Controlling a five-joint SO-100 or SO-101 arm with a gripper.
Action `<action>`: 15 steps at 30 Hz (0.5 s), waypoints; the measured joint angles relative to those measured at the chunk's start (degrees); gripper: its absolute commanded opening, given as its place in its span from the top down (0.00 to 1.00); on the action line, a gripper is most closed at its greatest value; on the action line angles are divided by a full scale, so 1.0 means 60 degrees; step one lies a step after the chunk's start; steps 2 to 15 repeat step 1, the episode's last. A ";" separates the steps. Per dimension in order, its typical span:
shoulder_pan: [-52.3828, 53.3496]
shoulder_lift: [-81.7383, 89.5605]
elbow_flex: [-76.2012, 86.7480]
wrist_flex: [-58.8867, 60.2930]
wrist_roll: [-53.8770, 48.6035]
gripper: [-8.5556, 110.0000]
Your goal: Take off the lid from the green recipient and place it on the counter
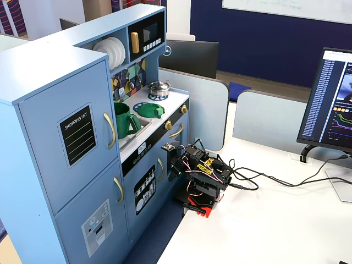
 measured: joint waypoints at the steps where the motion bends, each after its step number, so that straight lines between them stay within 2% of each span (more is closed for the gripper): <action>1: 0.0000 0.0000 0.0000 0.0000 0.0000 0.87; 15: 0.0000 0.0000 0.0000 0.0000 0.0000 0.87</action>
